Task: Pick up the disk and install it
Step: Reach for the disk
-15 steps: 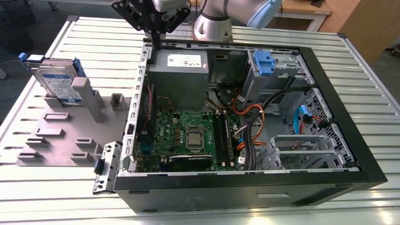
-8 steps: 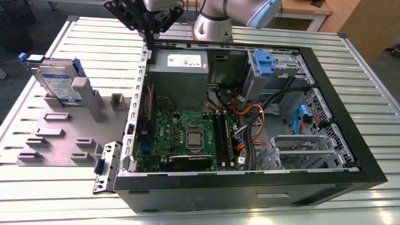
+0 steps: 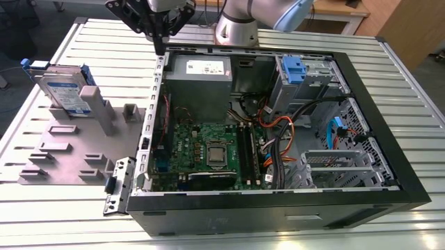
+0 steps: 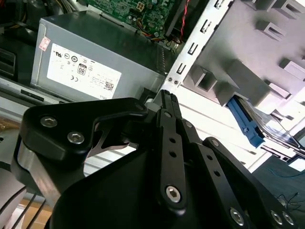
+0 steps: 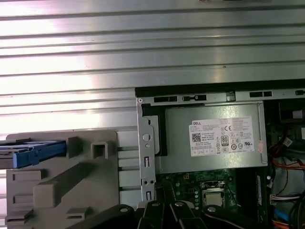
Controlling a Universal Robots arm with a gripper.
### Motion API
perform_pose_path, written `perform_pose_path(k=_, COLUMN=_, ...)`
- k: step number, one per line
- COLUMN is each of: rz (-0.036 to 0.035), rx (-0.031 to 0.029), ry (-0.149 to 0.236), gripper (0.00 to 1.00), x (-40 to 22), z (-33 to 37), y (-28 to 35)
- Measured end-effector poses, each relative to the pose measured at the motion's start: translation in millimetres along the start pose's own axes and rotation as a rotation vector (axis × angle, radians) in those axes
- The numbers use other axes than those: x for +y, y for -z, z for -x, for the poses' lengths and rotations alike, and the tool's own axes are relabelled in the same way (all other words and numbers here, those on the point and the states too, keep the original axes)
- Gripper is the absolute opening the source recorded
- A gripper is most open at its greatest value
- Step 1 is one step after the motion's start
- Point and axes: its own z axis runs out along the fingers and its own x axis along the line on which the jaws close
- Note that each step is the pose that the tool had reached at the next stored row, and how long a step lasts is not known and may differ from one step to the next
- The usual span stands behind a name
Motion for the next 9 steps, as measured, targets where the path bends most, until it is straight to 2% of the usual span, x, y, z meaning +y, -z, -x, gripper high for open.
perform_pose_path(k=9, rz=-0.0001, rx=0.0000, ry=0.000, gripper=0.11, x=-1.1, z=-13.9, y=0.4)
